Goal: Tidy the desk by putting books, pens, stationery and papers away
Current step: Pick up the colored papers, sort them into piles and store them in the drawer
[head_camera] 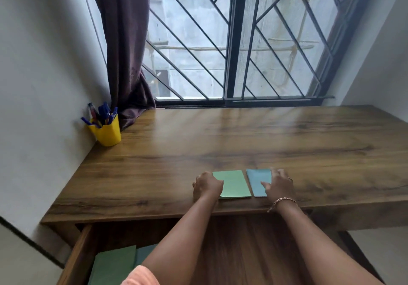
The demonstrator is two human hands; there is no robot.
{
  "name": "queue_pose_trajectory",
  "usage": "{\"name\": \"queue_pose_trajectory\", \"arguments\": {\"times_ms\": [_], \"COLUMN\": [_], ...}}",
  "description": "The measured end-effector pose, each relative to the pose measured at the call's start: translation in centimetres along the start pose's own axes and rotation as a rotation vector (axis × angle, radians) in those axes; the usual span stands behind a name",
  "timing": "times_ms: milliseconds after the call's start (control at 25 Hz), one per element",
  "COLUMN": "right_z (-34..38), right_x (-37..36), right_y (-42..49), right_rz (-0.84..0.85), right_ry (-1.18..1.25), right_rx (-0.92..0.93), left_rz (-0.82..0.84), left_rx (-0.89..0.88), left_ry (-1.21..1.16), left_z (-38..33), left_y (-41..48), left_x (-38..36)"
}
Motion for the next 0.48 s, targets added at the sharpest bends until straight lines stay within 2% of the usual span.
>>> {"name": "queue_pose_trajectory", "arguments": {"times_ms": [280,480], "right_z": [-1.1,-1.0], "right_x": [-0.2,-0.1], "right_y": [2.6,3.5], "right_rz": [0.163,0.247], "right_ry": [-0.111,-0.147], "right_rx": [-0.298,-0.379], "left_rz": [-0.092,-0.107], "left_rx": [0.132,0.21], "left_ry": [0.178,0.179], "left_z": [-1.5,-1.7], "left_y": [1.5,2.5], "left_x": [-3.2,-4.4]}}
Point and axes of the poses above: each hand's wrist, its own y-axis towards the middle knuckle, its own x-axis out of the back of the hand, z = x × y, the point moved 4 cm from there along y, towards the middle knuckle, and after that the axes turned 6 degrees about -x, right-handed, at the moved point
